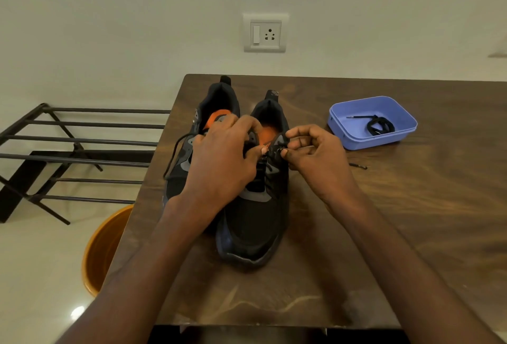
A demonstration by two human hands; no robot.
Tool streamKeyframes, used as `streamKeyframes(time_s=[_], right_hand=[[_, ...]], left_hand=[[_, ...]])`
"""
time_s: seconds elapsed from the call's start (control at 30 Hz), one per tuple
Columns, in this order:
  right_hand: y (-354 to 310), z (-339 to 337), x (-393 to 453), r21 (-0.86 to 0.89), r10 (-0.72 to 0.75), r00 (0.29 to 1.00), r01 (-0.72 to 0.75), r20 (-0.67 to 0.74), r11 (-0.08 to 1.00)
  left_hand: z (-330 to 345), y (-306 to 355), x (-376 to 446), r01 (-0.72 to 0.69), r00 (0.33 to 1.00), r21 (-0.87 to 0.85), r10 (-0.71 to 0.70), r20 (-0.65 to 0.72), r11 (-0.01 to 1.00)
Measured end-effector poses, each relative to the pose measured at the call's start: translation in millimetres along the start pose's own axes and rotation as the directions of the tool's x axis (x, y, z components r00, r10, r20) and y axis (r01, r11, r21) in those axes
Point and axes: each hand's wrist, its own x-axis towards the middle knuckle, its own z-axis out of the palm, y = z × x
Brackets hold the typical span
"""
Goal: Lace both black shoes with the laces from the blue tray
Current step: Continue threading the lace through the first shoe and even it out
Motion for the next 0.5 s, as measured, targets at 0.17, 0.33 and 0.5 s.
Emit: streamKeyframes(time_s=[0.17,0.33,0.5], right_hand=[[1.6,0.7,0.3,-0.026,-0.019,1.0,0.019,0.002,0.999],[1.8,0.3,0.0,-0.061,-0.029,1.0,0.029,-0.002,0.998],[4.4,1.2,1.0,-0.062,-0.025,0.999,0.024,-0.027,0.998]], left_hand=[[0.2,-0.8,-3.5,-0.031,0.998,-0.001,0.031,-0.057,1.0],[0.4,-7.6,-0.2,0.014,0.999,-0.169,-0.02,-0.029,0.985],[-8.7,-7.9,2.5,0.171,0.982,-0.382,-0.187,-0.005,0.908]])
